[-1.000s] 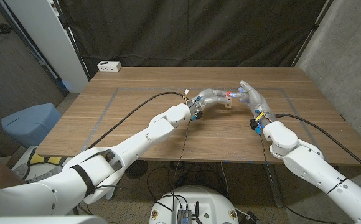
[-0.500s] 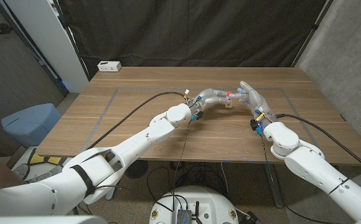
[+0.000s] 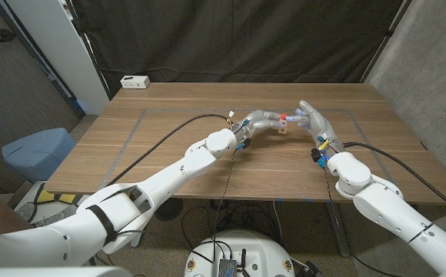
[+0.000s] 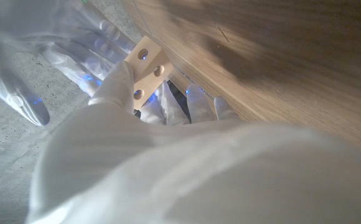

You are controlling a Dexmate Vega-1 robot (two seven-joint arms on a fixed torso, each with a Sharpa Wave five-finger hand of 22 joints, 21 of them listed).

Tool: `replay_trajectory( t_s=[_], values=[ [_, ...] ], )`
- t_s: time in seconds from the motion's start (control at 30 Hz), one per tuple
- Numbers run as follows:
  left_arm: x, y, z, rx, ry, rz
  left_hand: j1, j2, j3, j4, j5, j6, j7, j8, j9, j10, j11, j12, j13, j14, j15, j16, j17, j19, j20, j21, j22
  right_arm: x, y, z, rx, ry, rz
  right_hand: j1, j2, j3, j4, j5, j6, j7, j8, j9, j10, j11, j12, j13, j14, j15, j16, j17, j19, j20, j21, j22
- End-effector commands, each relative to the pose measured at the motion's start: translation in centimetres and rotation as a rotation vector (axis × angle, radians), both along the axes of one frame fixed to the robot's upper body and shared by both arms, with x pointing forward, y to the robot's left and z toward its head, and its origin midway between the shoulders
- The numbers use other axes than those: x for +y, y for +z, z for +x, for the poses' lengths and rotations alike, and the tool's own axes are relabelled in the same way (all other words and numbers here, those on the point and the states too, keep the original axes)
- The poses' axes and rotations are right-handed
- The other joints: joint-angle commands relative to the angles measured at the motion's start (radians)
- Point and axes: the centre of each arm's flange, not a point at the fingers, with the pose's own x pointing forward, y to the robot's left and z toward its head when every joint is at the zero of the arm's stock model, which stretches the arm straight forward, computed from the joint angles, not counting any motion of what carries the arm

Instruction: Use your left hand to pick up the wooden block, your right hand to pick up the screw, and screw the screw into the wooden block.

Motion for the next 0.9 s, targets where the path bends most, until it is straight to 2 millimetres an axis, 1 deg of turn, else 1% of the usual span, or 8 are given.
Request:
replay_trajectory(
  t_s=[0.03,0.17,0.27,0.47,0.57,0.8,0.9],
  values=[
    [0.01,-0.15,-0.33,-0.006,0.003,0.000,-0.002,0.015,0.031,0.027,0.006,0.066,0.041,0.008,0.006,0.023,-0.009,0.018,0.036,0.005,-0.017,0.002,0.001,0.004,-0.005,0.007,0.005,-0.46,-0.12,-0.44,-0.016,-0.039,0.016,0.013,-0.003,0.010,-0.001,0.005,-0.012,-0.004,-0.010,0.003,0.004,0.005,-0.004,0.003,0.007,0.003,0.003,0.002,-0.004,0.016,0.004,0.001],
    [0.02,-0.24,-0.47,-0.006,0.001,-0.001,-0.002,0.015,0.031,0.027,0.006,0.066,0.041,0.008,0.006,0.022,-0.009,0.018,0.036,0.006,-0.018,0.002,0.001,0.005,-0.005,0.007,0.005,-0.46,-0.18,-0.45,-0.019,-0.041,0.020,0.014,-0.004,0.010,-0.002,0.004,-0.034,-0.005,-0.023,0.003,-0.005,0.022,-0.010,0.003,0.006,0.008,0.000,0.002,-0.005,0.018,0.003,0.001],
    [0.04,-0.32,-0.59,-0.008,0.000,-0.003,-0.002,0.015,0.031,0.027,0.006,0.066,0.041,0.008,0.006,0.022,-0.008,0.018,0.036,0.006,-0.018,0.002,0.001,0.004,-0.005,0.007,0.005,-0.37,-0.18,-0.45,-0.019,-0.038,0.018,0.014,-0.006,0.010,-0.003,0.004,-0.068,-0.004,-0.039,0.003,-0.019,0.020,-0.017,0.004,0.003,0.012,-0.003,0.002,-0.004,0.018,0.002,0.001],
    [0.21,-0.42,-0.77,-0.010,0.002,-0.004,-0.002,0.016,0.031,0.027,0.006,0.064,0.041,0.007,0.006,0.023,-0.009,0.018,0.036,0.005,-0.017,0.002,0.001,0.004,-0.005,0.007,0.005,-0.16,-0.09,-0.39,-0.022,-0.032,0.014,0.013,-0.008,0.010,-0.003,0.003,-0.115,-0.013,-0.057,0.005,-0.046,0.024,-0.026,0.004,-0.009,0.021,-0.011,0.003,-0.007,0.017,0.000,0.001],
    [0.31,-0.40,-0.85,-0.012,0.002,-0.003,-0.002,0.016,0.031,0.027,0.006,0.064,0.041,0.008,0.006,0.022,-0.009,0.018,0.036,0.006,-0.017,0.002,0.001,0.004,-0.005,0.007,0.005,-0.06,-0.05,-0.34,-0.023,-0.028,0.013,0.011,-0.009,0.009,-0.003,0.003,-0.130,-0.016,-0.061,0.005,-0.056,0.023,-0.028,0.004,-0.015,0.020,-0.014,0.004,-0.010,0.017,-0.002,0.002],
    [0.42,-0.34,-0.96,-0.014,-0.002,0.001,-0.001,0.015,0.031,0.027,0.006,0.065,0.040,0.008,0.006,0.023,-0.011,0.018,0.036,0.006,-0.017,0.002,0.001,0.004,-0.004,0.006,0.005,0.19,0.02,-0.16,-0.023,-0.014,0.011,0.008,-0.012,0.007,-0.002,0.002,-0.159,-0.015,-0.066,0.005,-0.079,0.018,-0.032,0.004,-0.032,0.025,-0.020,0.005,-0.009,0.016,-0.001,0.002],
    [0.42,-0.31,-0.98,-0.014,-0.004,0.003,-0.001,0.015,0.031,0.027,0.006,0.064,0.041,0.007,0.006,0.023,-0.011,0.018,0.036,0.005,-0.017,0.002,0.001,0.004,-0.004,0.006,0.005,0.31,0.09,-0.03,-0.019,-0.004,0.006,0.005,-0.015,0.005,-0.001,0.002,-0.190,-0.018,-0.072,0.005,-0.098,0.016,-0.035,0.004,-0.041,0.028,-0.022,0.006,-0.010,0.014,-0.001,0.002]
  ],
)
